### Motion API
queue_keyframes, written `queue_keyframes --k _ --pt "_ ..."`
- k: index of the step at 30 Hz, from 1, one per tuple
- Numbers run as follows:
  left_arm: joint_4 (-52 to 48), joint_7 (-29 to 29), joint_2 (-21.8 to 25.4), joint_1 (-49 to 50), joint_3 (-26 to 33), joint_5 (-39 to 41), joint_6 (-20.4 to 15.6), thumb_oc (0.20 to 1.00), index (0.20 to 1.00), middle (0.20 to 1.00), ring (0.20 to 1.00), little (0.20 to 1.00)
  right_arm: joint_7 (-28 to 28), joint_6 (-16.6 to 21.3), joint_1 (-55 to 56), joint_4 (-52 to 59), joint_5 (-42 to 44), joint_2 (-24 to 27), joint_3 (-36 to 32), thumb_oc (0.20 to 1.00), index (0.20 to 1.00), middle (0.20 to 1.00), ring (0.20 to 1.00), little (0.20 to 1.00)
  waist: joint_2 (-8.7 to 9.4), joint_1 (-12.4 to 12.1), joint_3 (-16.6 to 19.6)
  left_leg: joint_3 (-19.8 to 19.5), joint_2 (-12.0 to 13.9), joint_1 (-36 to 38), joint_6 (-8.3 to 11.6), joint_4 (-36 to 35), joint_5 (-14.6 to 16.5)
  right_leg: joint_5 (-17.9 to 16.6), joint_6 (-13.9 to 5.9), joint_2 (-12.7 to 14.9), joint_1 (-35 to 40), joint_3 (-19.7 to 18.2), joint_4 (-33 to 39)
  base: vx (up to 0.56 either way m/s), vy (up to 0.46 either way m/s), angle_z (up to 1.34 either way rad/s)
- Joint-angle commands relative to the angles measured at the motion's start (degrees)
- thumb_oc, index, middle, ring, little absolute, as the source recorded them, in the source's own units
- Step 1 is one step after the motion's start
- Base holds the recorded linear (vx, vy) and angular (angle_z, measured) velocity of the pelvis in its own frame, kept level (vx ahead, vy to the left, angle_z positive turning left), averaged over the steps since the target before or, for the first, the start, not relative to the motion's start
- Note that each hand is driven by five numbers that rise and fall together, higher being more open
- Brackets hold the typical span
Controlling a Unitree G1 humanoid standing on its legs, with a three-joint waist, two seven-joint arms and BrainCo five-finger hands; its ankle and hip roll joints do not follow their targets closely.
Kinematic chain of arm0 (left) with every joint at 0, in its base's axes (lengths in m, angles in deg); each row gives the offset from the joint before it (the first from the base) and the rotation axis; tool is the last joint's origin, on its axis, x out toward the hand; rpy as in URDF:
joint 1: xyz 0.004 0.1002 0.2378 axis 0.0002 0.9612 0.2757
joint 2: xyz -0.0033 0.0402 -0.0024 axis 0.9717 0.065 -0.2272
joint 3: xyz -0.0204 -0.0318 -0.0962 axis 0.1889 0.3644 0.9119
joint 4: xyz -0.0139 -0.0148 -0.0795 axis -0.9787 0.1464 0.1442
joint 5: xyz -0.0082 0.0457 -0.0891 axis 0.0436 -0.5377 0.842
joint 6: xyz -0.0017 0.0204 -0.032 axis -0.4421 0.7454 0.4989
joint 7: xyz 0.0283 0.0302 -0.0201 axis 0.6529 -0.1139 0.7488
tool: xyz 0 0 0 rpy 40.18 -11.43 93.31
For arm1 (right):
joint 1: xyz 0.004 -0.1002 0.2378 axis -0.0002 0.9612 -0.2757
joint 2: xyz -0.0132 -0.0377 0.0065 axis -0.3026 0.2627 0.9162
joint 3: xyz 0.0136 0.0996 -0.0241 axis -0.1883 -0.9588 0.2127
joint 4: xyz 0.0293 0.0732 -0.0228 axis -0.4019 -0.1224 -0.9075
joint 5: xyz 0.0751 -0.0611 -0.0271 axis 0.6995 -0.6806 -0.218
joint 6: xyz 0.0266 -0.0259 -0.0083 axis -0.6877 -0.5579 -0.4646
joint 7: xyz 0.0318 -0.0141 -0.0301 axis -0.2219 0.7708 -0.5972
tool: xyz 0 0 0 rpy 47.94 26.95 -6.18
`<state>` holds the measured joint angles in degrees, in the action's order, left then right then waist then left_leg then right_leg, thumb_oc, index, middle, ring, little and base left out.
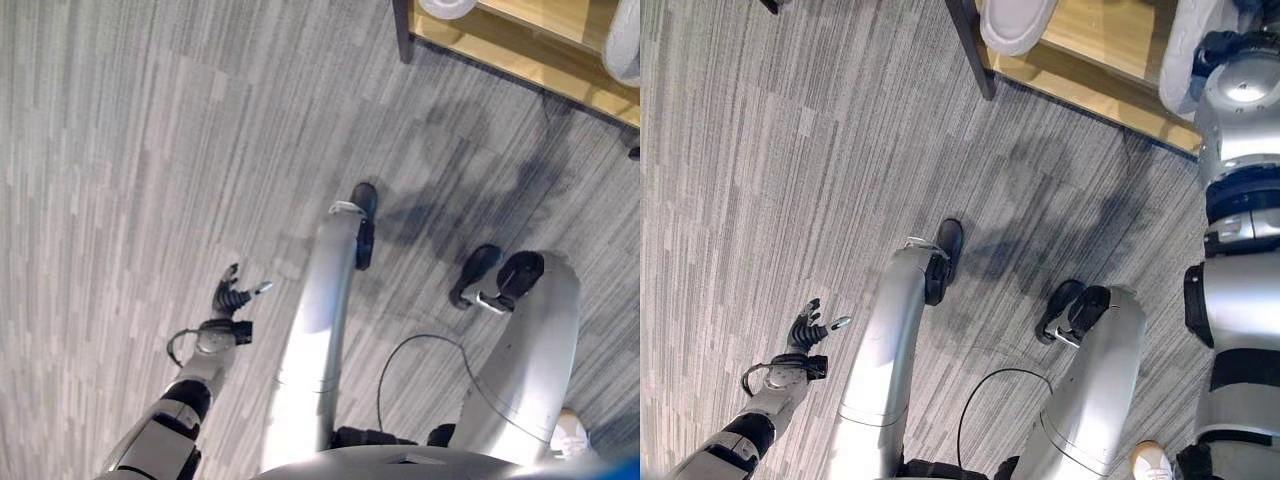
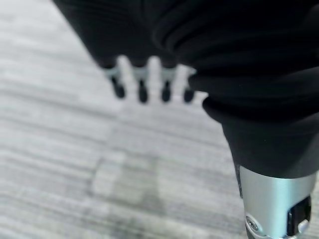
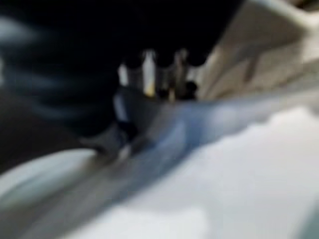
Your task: Arrange the slippers neatly on the shoe rack.
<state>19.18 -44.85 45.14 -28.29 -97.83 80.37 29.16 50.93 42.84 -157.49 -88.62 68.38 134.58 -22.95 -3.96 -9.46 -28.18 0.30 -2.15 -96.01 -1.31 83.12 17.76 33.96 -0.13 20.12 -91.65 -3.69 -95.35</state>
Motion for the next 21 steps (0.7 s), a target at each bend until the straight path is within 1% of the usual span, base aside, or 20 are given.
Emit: queue_keyframes --k 1,4,6,8,9,12,13,14,16,17,18,20,21 --pt "4.7 -1.0 0.3 -0.5 1.6 4.0 0.8 1.0 1.0 1.0 1.0 1.0 -0.7 0.9 -4.5 2.2 2.6 -2.2 3.3 0.2 0.2 0.2 0.2 0.2 1.38 0.7 -1.5 -6.1 2.2 6.1 2.18 0.7 11.1 -5.6 -0.96 1.0 4.4 -3.2 6.9 -0.01 0.054 0.0" --pt "5.3 -1.0 -0.1 -1.0 1.5 4.5 0.9 1.0 1.0 1.0 1.0 1.0 -0.3 0.2 -5.0 2.3 1.7 -2.9 3.8 0.2 0.2 0.2 0.2 0.2 1.48 0.9 -1.5 -6.0 2.3 6.1 2.28 -0.1 10.9 -5.9 -1.11 1.1 4.6 -3.1 7.6 0.0 0.019 0.0" --pt "5.7 -1.2 -0.6 -1.4 1.7 5.2 1.3 1.0 1.0 1.0 1.0 1.0 0.7 -0.5 -4.7 1.7 1.2 -3.1 2.6 0.2 0.2 0.2 0.2 0.2 1.94 1.2 -1.5 -5.8 2.2 6.1 2.43 -1.3 10.3 -6.3 -1.19 1.3 5.0 -2.7 8.8 -0.02 0.025 0.03" --pt "6.0 -0.9 -0.7 -1.5 2.1 5.4 1.3 1.0 1.0 1.0 1.0 1.0 0.9 -1.2 -4.6 1.7 0.5 -2.9 2.4 0.2 0.2 0.2 0.2 0.2 2.17 1.4 -1.5 -5.8 2.3 6.1 2.42 -1.9 10.1 -6.5 -1.26 1.4 5.1 -2.3 9.1 0.0 0.0 0.0" --pt "6.3 -0.8 -0.9 -1.7 2.8 6.0 1.4 1.0 1.0 1.0 1.0 1.0 0.8 -2.3 -3.5 1.8 -0.7 -2.8 1.9 0.2 0.2 0.2 0.2 0.2 2.41 1.7 -1.5 -5.9 2.4 6.1 2.63 -2.7 9.6 -6.9 -1.49 1.2 5.4 -1.9 9.9 0.0 0.0 0.0" --pt "6.7 -1.2 -0.7 -1.3 3.6 6.2 1.3 1.0 1.0 1.0 1.0 1.0 0.6 -2.9 -1.5 1.6 -2.2 -2.4 0.5 0.2 0.2 0.2 0.2 0.2 2.72 2.2 -1.4 -5.9 2.5 6.1 2.79 -3.4 8.9 -7.4 -1.65 1.1 5.5 -1.5 10.4 -0.03 -0.002 0.0" --pt "7.3 -1.5 -0.1 -1.8 4.1 6.4 1.1 1.0 1.0 1.0 1.0 1.0 0.0 -2.9 -0.4 -1.0 -2.0 -2.4 0.3 0.2 0.2 0.2 0.2 0.2 2.73 2.3 -1.5 -5.8 2.7 6.1 3.12 -5.0 8.4 -7.4 -1.74 1.0 5.6 -1.2 11.8 -0.03 -0.008 -0.02" --pt "7.3 -1.6 0.0 -1.9 4.1 6.4 1.1 1.0 1.0 1.0 1.0 1.0 0.0 -2.8 -0.5 -1.1 -2.0 -2.4 0.3 0.2 0.2 0.2 0.2 0.2 2.75 2.3 -1.5 -5.8 2.7 6.1 3.12 -5.1 8.3 -7.5 -1.72 1.0 5.6 -1.2 11.9 -0.06 -0.031 -0.01" --pt "7.0 -1.7 0.5 -2.0 4.3 6.8 0.6 1.0 1.0 1.0 1.0 1.0 -2.2 -3.2 -0.1 -4.7 -1.7 -1.6 0.9 0.2 0.2 0.2 0.2 0.2 2.75 2.4 -1.5 -5.8 2.3 6.1 3.29 -7.2 7.0 -8.0 -1.8 0.8 5.0 -1.1 13.2 -0.05 -0.03 0.01" --pt "7.0 -1.7 0.5 -2.0 4.3 6.8 0.6 1.0 1.0 1.0 1.0 1.0 -2.3 -3.2 -0.1 -4.7 -1.7 -1.6 1.0 0.2 0.2 0.2 0.2 0.2 2.75 2.4 -1.5 -5.8 2.3 6.1 3.29 -7.2 7.0 -8.0 -1.8 0.8 5.0 -1.1 13.2 -0.03 -0.014 0.03" --pt "6.9 -2.2 0.7 -1.9 4.1 6.7 0.8 1.0 1.0 1.0 1.0 1.0 -4.1 -3.8 0.0 -6.5 -2.8 -1.6 2.5 0.2 0.2 0.2 0.2 0.2 2.8 2.4 -1.5 -5.7 2.2 6.1 3.41 -7.5 6.6 -8.2 -1.79 0.7 4.8 -1.2 13.0 0.0 0.0 0.0" --pt "6.8 -2.5 0.8 -1.9 4.1 7.0 0.8 1.0 1.0 1.0 1.0 1.0 -4.7 -3.9 -0.2 -7.7 -2.7 -2.0 3.2 0.2 0.2 0.2 0.2 0.2 2.77 2.4 -1.5 -5.8 2.2 6.1 3.4 -7.6 6.5 -8.3 -1.76 0.6 4.6 -1.3 12.9 0.0 0.0 0.0" --pt "6.8 -2.7 0.9 -1.8 4.0 7.3 0.8 1.0 1.0 1.0 1.0 1.0 -5.9 -4.3 0.1 -9.8 -2.9 -2.4 4.2 0.2 0.2 0.2 0.2 0.2 2.75 2.5 -1.5 -5.7 2.3 6.1 3.36 -7.3 6.4 -8.5 -1.8 0.5 4.5 -1.5 12.7 0.0 0.0 0.0"
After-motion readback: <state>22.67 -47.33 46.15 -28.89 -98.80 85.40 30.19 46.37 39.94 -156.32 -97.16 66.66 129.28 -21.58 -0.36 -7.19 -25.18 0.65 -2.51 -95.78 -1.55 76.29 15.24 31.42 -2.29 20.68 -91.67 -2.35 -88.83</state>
